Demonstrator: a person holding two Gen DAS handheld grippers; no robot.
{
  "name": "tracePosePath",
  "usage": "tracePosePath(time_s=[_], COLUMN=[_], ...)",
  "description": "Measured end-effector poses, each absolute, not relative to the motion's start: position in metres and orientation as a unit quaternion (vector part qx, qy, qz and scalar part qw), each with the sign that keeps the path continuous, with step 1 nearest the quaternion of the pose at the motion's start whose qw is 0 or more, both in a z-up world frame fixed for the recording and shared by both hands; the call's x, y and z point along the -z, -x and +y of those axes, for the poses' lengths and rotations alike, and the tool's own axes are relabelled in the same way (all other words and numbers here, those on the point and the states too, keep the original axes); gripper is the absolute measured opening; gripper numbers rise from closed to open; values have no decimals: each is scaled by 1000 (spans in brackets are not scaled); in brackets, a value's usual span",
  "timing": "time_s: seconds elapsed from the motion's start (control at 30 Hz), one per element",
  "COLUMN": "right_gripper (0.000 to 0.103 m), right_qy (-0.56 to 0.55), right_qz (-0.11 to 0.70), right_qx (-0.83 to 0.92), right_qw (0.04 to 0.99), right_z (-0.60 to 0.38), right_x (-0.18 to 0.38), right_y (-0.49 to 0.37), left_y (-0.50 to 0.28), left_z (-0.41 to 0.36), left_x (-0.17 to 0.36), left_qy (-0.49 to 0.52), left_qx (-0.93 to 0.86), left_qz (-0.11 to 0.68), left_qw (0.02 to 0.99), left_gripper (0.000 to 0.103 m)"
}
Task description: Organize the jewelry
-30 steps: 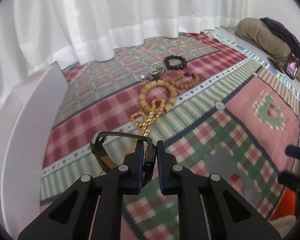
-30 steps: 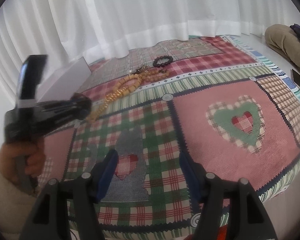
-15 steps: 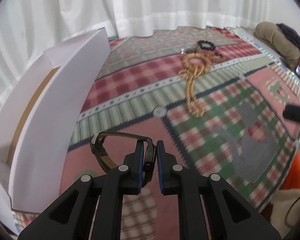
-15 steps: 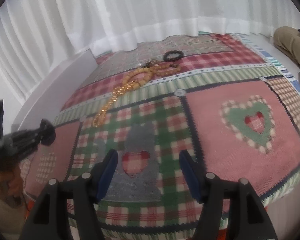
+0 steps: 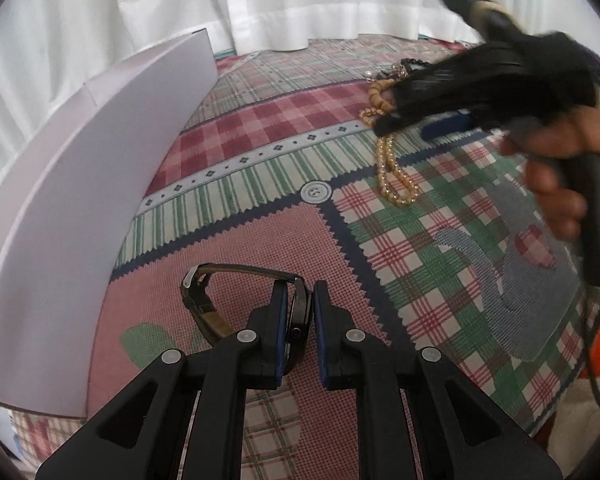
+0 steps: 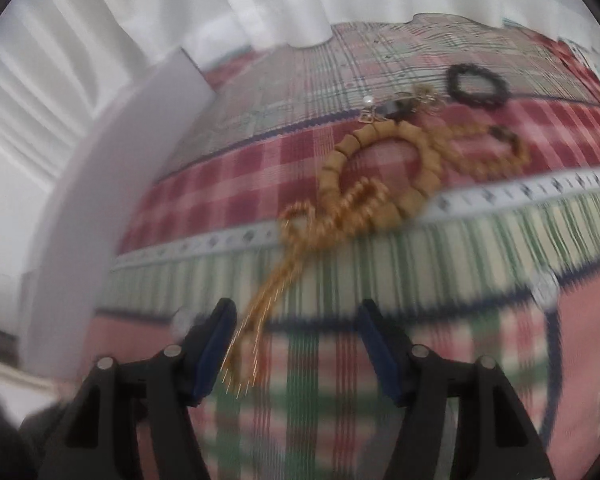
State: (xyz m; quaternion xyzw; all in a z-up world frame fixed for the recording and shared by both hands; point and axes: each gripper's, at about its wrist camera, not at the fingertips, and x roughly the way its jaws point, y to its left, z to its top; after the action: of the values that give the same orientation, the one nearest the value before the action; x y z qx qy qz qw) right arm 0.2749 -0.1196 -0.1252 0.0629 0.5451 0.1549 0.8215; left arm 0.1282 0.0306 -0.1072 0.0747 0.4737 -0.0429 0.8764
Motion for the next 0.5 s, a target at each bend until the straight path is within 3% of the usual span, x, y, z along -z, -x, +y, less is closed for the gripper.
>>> tracePosePath(time_s=[0.1, 0.2, 0.27, 0.5], right_gripper=[54, 22, 7, 8], right_qy=[-35, -8, -3, -17], right_qz=[540, 523, 513, 476], right_qx=[-118, -87, -84, -133], right_qw=[833, 848, 854, 869], right_z=[-102, -95, -94, -117], right_x=[125, 124, 123, 95], right_y=[-288, -293, -293, -264], left_y=[-128, -127, -129, -129], left_z=[33, 34, 36, 34], left_x=[107, 107, 108, 117], left_qy=[-69, -66, -65, -74], left_qx=[40, 38, 35, 26], left_qz=[474, 475, 476, 486], left_qw=[877, 877, 876, 871], left_gripper=[11, 11, 12, 11])
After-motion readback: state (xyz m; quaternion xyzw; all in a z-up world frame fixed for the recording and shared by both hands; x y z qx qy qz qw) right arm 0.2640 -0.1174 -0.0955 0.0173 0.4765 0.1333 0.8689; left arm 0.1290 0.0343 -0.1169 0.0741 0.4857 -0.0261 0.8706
